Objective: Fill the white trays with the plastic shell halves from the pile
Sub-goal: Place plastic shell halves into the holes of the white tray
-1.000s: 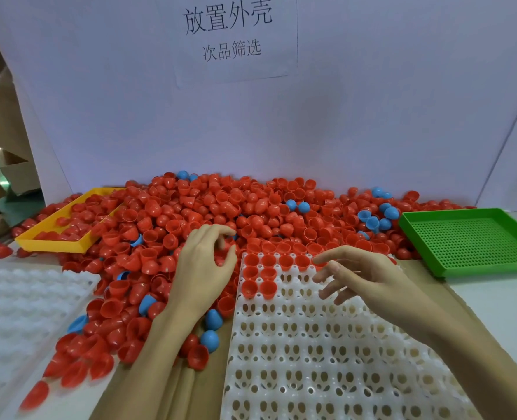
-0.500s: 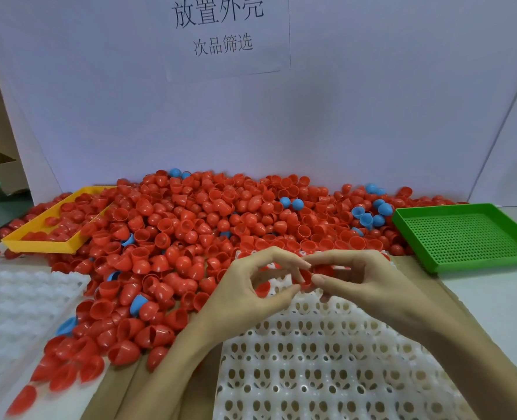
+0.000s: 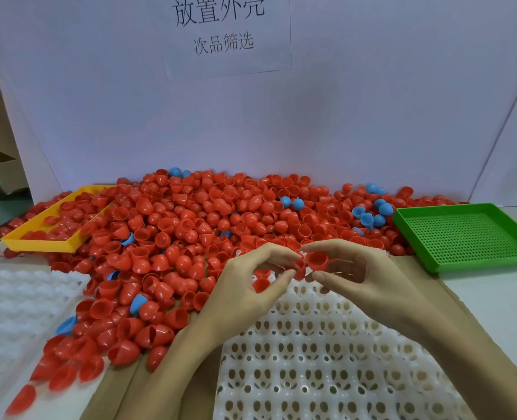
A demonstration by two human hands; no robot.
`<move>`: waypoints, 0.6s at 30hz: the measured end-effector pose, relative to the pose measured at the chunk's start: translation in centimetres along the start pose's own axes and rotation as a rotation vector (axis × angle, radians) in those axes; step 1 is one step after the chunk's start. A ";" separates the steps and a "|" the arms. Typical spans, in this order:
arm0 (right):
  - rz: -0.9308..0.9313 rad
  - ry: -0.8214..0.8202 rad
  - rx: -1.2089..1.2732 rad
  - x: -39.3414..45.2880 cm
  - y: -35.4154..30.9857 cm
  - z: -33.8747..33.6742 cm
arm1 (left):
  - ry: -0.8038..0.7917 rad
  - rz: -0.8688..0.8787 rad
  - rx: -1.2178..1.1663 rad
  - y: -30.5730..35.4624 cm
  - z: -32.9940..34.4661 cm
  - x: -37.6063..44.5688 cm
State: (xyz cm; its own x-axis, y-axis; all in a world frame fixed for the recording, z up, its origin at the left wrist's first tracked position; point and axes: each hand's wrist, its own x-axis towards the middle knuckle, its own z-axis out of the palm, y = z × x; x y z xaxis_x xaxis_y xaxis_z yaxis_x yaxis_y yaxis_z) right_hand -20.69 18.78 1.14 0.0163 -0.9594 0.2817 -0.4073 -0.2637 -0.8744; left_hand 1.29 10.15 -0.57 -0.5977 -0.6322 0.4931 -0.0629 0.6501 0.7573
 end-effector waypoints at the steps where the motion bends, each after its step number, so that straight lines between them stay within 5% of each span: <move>1: 0.000 0.003 0.007 0.0 0.0 0.0 | 0.007 0.005 -0.001 0.0 0.0 0.0; 12: -0.037 -0.011 0.034 0.0 0.0 0.2 | 0.127 0.121 0.018 0.2 0.5 0.0; 18: -0.006 0.039 0.040 0.0 -0.5 0.2 | 0.108 -0.077 -0.093 0.1 0.6 0.0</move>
State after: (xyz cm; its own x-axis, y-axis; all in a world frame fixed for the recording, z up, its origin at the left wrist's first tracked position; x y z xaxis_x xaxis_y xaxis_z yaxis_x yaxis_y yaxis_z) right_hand -20.32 18.93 1.46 -0.0173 -0.9532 0.3019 -0.3708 -0.2743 -0.8873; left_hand 0.86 10.46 -0.79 -0.5039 -0.7237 0.4715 -0.0275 0.5591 0.8287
